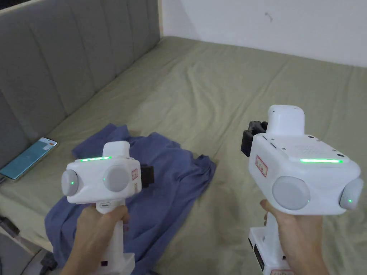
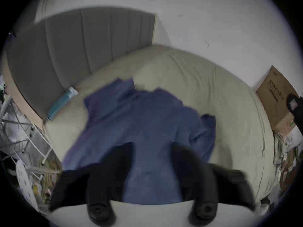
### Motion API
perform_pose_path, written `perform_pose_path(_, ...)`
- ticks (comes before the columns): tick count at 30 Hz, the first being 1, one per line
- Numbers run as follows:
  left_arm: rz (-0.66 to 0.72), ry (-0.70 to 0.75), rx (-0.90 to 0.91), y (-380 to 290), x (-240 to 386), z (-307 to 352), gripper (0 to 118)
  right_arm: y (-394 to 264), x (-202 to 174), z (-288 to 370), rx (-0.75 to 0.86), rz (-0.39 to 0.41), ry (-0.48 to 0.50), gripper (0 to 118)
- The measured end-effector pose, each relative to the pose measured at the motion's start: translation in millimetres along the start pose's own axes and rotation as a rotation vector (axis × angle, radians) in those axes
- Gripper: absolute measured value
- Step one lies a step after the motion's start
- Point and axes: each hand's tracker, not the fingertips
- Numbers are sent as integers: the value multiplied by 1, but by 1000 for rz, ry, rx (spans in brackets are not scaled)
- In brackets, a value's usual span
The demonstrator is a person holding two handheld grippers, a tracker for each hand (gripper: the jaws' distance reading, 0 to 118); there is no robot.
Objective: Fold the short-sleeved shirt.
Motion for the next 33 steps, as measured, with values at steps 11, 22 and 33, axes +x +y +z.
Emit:
perform_pose_path(11, -100, -29, -224, -6, 23, -74, 112, -27, 10, -37, -120, -36, -11, 0)
perform_pose_path(22, -60, 16, -204, 3, 5, -63, 34, -33, 26, -47, -163, -127, -23, 0)
perform_pose_path(33, 93, -9, -230, 13, -10, -59, 5, -26, 39, -28, -159, -117, -42, 0)
